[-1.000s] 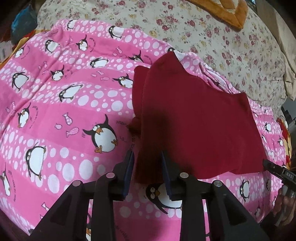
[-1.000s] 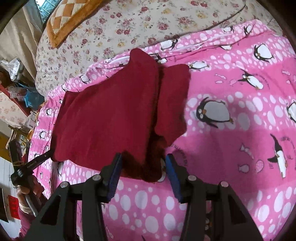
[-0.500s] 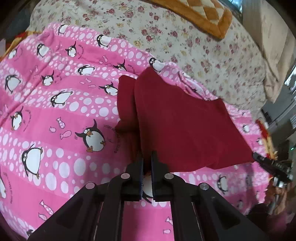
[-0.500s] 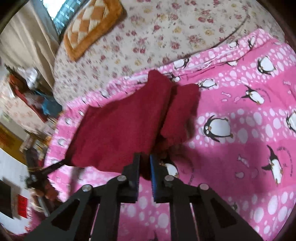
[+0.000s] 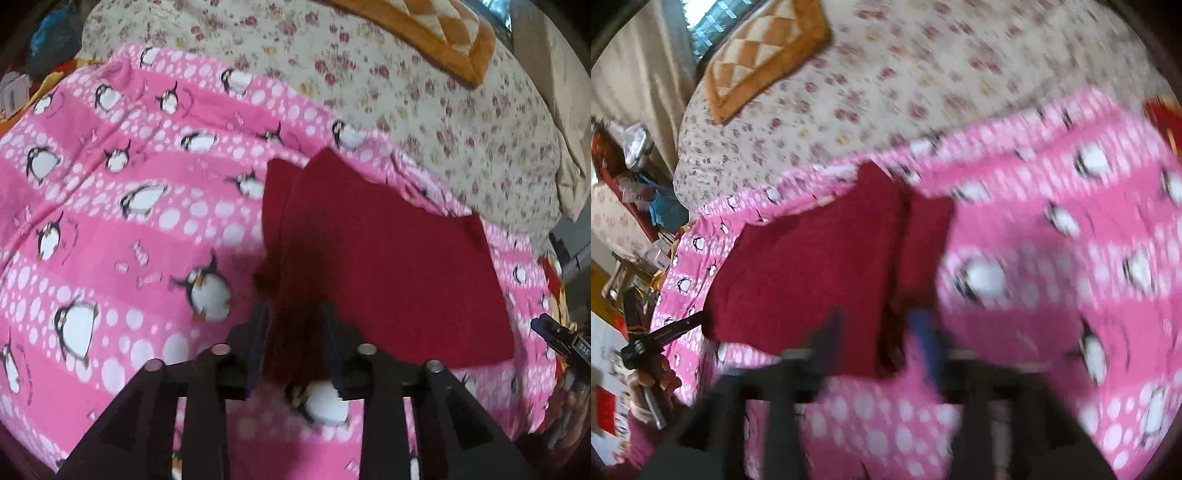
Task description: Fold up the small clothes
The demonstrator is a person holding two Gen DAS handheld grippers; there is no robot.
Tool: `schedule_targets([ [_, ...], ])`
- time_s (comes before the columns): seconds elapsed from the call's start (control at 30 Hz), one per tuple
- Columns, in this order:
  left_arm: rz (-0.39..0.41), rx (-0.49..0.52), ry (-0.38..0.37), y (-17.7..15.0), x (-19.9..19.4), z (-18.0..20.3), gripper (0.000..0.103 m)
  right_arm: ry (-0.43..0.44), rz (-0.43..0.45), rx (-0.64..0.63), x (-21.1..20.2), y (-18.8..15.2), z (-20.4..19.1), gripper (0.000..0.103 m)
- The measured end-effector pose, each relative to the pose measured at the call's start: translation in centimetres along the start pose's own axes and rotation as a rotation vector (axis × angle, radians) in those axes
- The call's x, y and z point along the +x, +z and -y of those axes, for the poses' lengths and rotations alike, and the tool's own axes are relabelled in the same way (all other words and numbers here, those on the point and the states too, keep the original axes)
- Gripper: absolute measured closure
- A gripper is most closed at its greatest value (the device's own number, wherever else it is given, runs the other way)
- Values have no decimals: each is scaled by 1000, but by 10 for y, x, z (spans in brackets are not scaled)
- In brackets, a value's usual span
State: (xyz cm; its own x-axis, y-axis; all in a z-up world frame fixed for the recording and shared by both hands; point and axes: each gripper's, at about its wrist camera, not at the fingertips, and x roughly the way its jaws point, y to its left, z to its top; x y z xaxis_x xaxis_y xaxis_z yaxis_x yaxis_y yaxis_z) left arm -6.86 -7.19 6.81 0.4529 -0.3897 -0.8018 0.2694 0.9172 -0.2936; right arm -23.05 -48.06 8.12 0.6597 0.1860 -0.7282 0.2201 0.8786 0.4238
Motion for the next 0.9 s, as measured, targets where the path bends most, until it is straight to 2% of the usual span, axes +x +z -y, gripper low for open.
schedule_targets([
  [0.1, -6, 27, 36, 16, 12, 12, 92, -12, 9, -59, 23, 25, -25, 35],
  [0.3, -26, -4, 83, 47, 51, 22, 91, -70, -24, -131, 98, 73, -63, 55],
  [0.4, -41, -52, 90, 58, 73, 12, 89, -101, -30, -49, 135, 93, -51, 56],
  [0.5, -63, -85, 48, 62, 91, -2, 86, -163, -7, 32, 155, 105, -24, 56],
  [0.57, -60, -87, 24, 65, 93, -5, 85, -203, -47, 75, 177, 107, -2, 62],
  [0.6, -61, -91, 15, 66, 93, -6, 85, -197, -60, 92, 184, 105, 5, 64],
  [0.73, -78, -108, -14, 65, 86, -10, 85, -191, -36, 73, 181, 105, 2, 63],
  [0.83, -73, -110, -35, 63, 70, -11, 84, -174, -30, 73, 163, 101, -7, 62],
  [0.9, -61, -126, -31, 58, 61, -14, 71, -122, -22, 64, 142, 93, -16, 55],
])
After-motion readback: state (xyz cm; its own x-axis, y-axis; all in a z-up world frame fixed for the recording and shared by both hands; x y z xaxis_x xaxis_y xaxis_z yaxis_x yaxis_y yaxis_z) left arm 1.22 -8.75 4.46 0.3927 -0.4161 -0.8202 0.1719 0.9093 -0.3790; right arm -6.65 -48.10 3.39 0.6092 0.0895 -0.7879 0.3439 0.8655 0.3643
